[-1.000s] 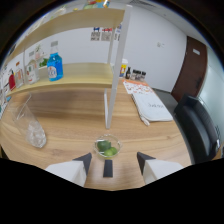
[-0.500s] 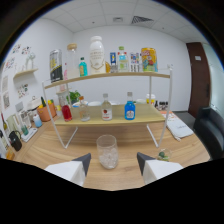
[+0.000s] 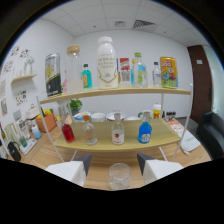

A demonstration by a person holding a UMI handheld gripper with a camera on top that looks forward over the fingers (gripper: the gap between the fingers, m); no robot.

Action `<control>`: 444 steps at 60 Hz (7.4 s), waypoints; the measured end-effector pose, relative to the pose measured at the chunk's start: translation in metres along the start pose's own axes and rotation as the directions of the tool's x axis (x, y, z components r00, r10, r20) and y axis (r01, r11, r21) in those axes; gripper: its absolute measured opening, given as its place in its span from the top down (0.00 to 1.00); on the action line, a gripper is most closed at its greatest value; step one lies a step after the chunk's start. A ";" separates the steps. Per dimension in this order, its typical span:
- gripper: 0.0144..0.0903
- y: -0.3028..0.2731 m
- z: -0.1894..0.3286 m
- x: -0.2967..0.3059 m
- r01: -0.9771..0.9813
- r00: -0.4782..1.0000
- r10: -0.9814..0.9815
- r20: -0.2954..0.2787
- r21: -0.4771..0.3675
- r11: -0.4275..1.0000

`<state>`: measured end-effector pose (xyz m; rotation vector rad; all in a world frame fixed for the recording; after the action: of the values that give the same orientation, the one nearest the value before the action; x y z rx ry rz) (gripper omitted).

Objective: Make me a cup of Mojito.

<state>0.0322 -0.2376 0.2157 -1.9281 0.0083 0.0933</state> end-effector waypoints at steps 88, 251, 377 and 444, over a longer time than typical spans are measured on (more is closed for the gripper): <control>0.74 -0.017 0.023 0.071 0.028 0.993 -0.037 -0.111 -0.082 0.996; 0.74 0.170 0.073 0.138 0.024 0.999 -0.032 -0.028 -0.233 0.972; 0.07 -0.136 -0.048 -0.161 0.021 0.999 -0.023 0.043 0.050 0.999; 0.51 -0.222 0.083 -0.192 0.057 0.998 -0.050 -0.046 0.163 0.985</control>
<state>-0.1525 -0.0892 0.4072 -1.7639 -0.0076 0.0163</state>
